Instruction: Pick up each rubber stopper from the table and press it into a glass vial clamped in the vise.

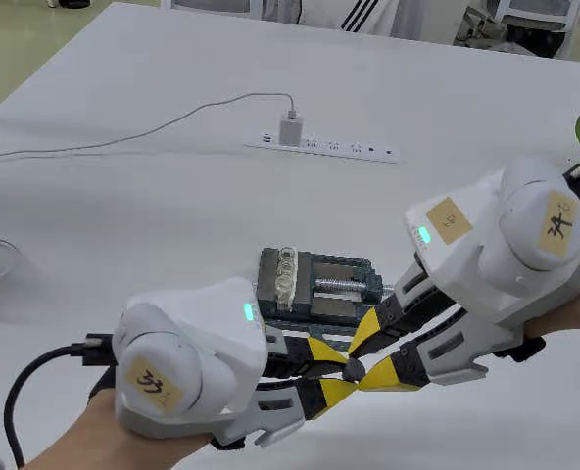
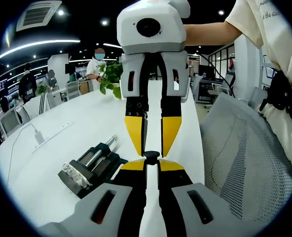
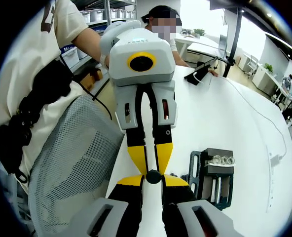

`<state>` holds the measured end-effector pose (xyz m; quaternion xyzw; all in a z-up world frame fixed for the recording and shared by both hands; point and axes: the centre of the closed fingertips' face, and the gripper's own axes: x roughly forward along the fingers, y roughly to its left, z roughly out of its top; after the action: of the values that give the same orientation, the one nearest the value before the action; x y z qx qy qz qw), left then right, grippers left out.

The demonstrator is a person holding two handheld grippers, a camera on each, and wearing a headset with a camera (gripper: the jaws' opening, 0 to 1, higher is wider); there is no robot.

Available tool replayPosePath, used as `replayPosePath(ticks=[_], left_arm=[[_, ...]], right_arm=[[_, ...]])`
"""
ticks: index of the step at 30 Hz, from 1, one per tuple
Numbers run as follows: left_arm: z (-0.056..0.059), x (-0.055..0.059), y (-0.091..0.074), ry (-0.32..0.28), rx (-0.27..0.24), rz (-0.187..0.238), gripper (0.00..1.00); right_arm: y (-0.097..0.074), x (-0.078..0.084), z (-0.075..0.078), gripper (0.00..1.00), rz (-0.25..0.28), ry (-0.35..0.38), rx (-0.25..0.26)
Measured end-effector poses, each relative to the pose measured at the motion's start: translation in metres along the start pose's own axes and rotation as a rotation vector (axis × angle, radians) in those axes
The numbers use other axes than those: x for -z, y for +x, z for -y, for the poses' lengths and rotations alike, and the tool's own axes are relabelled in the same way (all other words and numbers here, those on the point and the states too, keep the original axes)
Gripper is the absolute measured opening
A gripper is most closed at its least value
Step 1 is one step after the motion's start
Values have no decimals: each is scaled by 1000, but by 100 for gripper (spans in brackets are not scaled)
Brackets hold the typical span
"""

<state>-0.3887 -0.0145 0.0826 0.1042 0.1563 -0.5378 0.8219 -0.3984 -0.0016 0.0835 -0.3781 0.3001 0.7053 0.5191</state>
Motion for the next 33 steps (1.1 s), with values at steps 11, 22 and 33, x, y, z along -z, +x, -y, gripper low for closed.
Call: replayPosePath(ticks=[11,22,33], left_arm=[[-2,-4,-1,-86,-2,27,4],[0,-1,0,-34,-6,6,4],[0,1,1,6,-4,-9,4]], right_arm=[[-3,-1,2,10,-11,-45,21],[-2,-2,0,9,-15,-27,3],[-1,-1,-1,8,-30,6,-15]])
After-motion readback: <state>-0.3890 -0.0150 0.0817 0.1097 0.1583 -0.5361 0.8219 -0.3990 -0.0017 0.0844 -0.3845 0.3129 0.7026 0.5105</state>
